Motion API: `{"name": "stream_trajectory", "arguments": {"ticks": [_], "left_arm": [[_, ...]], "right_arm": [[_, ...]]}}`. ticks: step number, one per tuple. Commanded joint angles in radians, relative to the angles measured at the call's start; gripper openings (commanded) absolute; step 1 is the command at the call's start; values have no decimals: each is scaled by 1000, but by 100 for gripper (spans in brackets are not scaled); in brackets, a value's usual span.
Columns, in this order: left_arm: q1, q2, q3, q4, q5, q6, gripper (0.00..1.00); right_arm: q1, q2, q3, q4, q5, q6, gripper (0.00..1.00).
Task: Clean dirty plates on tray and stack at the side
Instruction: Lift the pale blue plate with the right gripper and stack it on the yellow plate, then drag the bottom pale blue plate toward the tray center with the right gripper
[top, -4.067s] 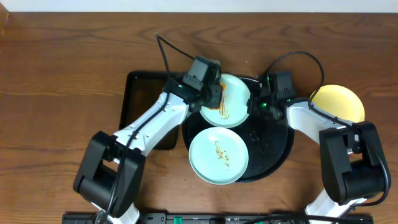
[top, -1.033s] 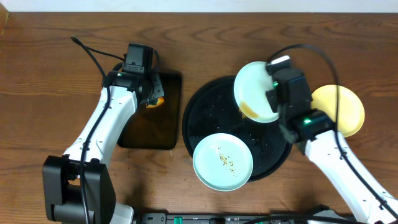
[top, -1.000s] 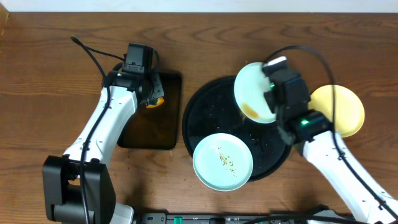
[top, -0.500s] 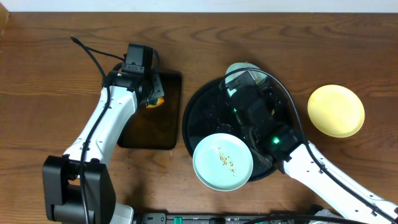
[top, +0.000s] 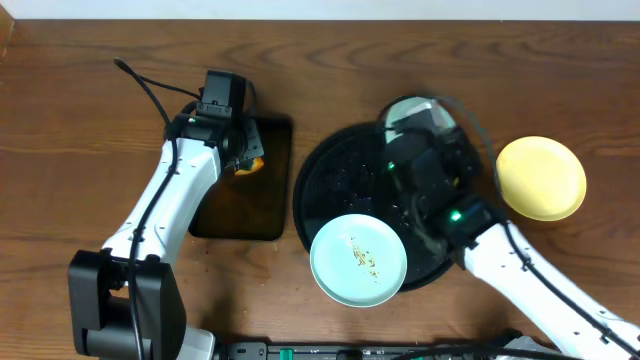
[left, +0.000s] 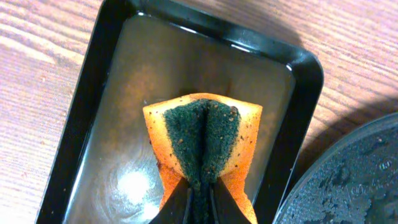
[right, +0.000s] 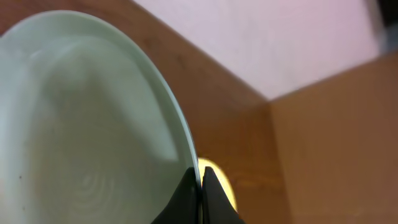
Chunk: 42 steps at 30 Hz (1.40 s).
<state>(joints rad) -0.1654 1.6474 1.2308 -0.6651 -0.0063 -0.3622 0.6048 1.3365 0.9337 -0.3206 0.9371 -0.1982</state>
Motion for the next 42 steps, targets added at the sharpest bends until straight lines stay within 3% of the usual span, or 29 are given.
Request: {"name": "stream_trajectory", "arguments": {"ticks": [1,7,17,29,33,36,39,42], "left_arm": [[3,-5,4,-5,-5,13,8],[3,-5,4,-8,-5,13,8],[3,-5,4,-9,-5,13,8],[3,-5,4,-9,-5,13,8],[3,-5,4,-9,-5,13,8],[3,-5,4,-8,-5,13,8],[3,-5,4,-9,-5,13,8],[3,-5,4,-8,-5,13,8]], "right_arm": [[-119,-9,1,-26,-90,203,1],[-330,-10,1,-44,-212,293,1],[-751,10,1,-151,-492,570,1],[-1005,123,1,-115,-662,613,2],[-1017,139,1,-113,-686,613,19],[-1017,139,1,-97,-747,612,23],[-1017,139,1,-95,-856,602,51],[-1013,139,1,-95,-1053,569,54]]}}
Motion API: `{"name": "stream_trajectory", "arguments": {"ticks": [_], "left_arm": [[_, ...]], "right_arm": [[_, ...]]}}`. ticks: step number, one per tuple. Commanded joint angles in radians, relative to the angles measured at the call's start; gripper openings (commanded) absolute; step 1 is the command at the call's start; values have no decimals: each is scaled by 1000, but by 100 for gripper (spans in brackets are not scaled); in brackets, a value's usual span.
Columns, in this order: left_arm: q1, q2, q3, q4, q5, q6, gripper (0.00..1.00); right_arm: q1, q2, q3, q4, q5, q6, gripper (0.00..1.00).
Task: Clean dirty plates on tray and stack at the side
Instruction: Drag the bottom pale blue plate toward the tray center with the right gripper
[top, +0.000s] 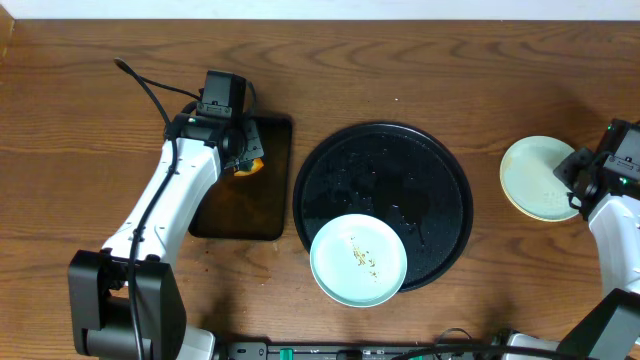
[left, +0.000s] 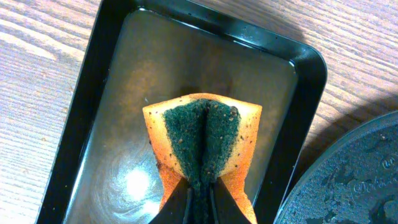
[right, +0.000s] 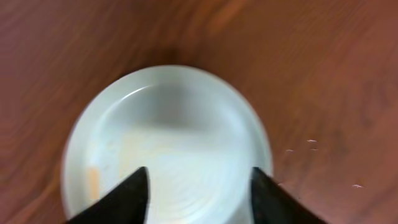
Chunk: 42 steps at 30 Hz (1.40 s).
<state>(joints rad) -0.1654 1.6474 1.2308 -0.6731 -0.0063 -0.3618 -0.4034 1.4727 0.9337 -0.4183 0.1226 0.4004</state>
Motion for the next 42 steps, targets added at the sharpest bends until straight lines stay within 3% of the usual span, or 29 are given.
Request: {"name": "stream_trajectory", "arguments": {"ticks": [1,9,16,23,30,34,39,42], "left_arm": [[3,-5,4,0,-5,12,8],[3,-5,4,-2,-5,12,8],[3,-5,4,-3,-5,13,8],[3,-5,4,-14,-5,13,8],[3,-5,4,-15,-5,13,8],[3,-5,4,-19,-5,13,8],[3,-5,4,-20,-5,12,8],[3,-5,4,-22,-4,12,8]], "right_arm": [[0,3,1,-1,-312,-41,54],[154,3,1,-178,-711,-164,58],[460,3,-6,-425,-642,-282,66],[689,3,-85,-449,-550,-148,65],[780,3,-176,-383,-548,-96,56],[797,3,-241,-317,-549,-38,33],[798,3,-293,-236,-539,-26,23],[797,3,-293,-196,-526,-25,10]]}}
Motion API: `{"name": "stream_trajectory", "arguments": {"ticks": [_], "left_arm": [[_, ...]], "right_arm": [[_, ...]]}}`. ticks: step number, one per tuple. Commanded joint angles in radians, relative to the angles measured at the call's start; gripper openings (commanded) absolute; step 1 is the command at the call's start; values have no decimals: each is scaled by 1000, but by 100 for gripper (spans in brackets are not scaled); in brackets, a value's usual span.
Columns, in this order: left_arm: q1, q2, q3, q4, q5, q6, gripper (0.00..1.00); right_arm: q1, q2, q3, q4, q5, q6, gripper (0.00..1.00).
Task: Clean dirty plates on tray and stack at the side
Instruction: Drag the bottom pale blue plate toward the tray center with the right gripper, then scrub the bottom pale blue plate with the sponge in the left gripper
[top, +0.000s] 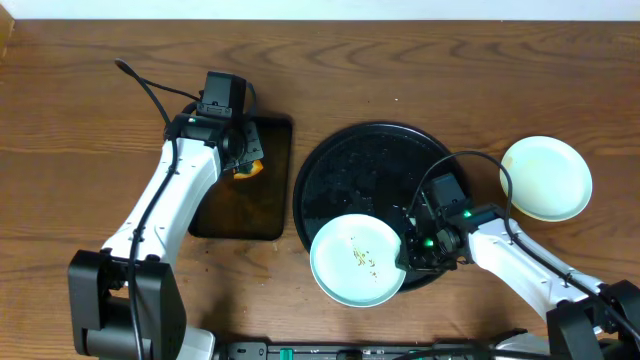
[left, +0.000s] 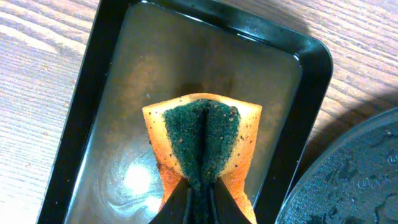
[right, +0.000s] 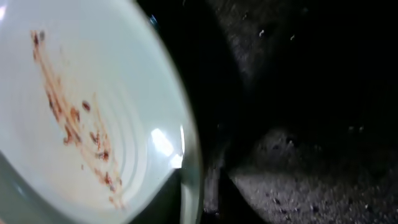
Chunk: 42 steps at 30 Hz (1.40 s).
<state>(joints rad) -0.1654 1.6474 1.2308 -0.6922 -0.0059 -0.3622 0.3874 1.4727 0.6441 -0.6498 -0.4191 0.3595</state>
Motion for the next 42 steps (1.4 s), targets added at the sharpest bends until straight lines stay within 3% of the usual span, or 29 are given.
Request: {"name": "stream_trajectory", "arguments": {"ticks": [1,2,11,14,21,32,36,42], "left_arm": [[3,-5,4,-3,-5,13,8],[3,-5,4,-4,-4,13,8],[2,-5,4,-3,94,14,8],[-7,-5,4,-3,200,21,8],[-119,-1,3,13,242,28,8],[-393,25,-44,183,242,-19,8],[-467,91,-44,249,252,-127,8],[-516,183,-44,352,401,-210,8]], "right_arm": [[5,3,-4,58,24,28,5],[5,3,-4,79,39,45,1],[5,3,-4,341,333,153,1],[5,3,-4,405,418,153,1],[7,11,-4,369,407,153,1],[7,59,-4,358,385,172,1],[7,59,-4,358,385,171,1],[7,59,-4,358,385,171,1]]}}
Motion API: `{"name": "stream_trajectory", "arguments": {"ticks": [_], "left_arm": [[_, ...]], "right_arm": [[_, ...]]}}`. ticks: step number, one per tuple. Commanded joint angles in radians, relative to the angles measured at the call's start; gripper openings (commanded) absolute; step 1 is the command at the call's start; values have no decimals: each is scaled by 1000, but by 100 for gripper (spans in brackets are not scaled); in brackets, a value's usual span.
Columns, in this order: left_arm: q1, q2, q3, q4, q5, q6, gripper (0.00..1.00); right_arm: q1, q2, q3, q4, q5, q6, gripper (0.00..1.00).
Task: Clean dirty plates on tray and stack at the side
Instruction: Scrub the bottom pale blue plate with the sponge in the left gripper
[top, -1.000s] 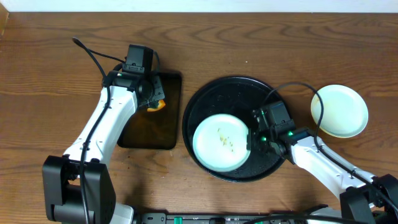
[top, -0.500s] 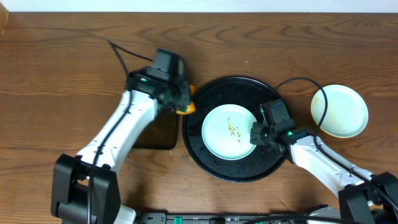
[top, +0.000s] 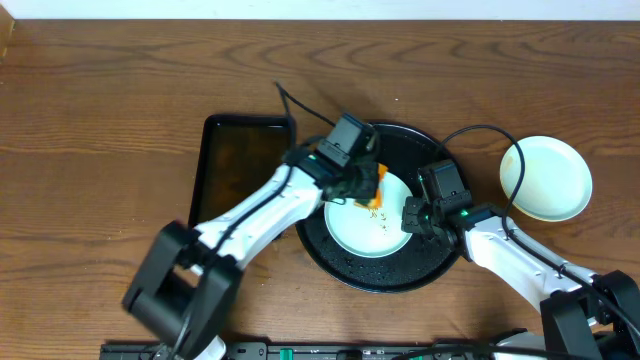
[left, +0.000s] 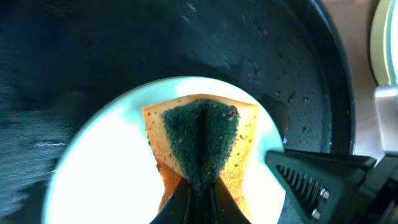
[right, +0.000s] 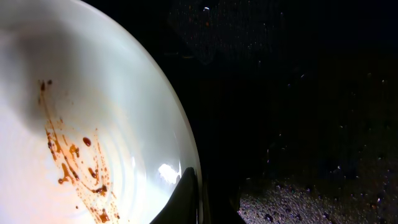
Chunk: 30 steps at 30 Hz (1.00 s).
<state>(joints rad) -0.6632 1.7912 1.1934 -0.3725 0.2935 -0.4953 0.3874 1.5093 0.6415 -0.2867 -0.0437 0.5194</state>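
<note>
A pale green dirty plate lies in the middle of the round black tray; brown sauce streaks show on it in the right wrist view. My left gripper is shut on a folded orange sponge with a green scrub face, held over the plate's upper part. My right gripper is shut on the plate's right rim. A clean pale plate sits on the table at the right, with yellow showing at its left edge.
A black rectangular tray of water stands left of the round tray. A black cable loops between the round tray and the clean plate. The table's back edge runs along the top of the overhead view.
My left gripper has gone from the water tray to over the dirty plate, sponge still in it. The plate, then overhanging the round tray's front left, now lies near its middle.
At first my right gripper held a clean plate over the round tray while my left held the sponge in the water tray. Then the clean plate lay on the yellow plate at right. Then my right gripper was on the dirty plate's rim; now the sponge is over it.
</note>
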Motion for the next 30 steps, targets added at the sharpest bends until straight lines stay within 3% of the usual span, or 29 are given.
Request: {"name": "stream_trajectory", "arguments": {"ticks": [1,6,27,30], "left_arm": [[-23,51,-7,46,124,-88,8],[-39,93,-7,87,216,-127,8],[-79,185,-18,76,216,-136,8],[-69,199,-18,59,142,-101,8]], "right_arm": [[7,23,-1,-5,9,11,1],[7,23,-1,-7,9,11,1],[7,23,-2,-9,9,11,1],[7,23,-1,-10,9,11,1]]}}
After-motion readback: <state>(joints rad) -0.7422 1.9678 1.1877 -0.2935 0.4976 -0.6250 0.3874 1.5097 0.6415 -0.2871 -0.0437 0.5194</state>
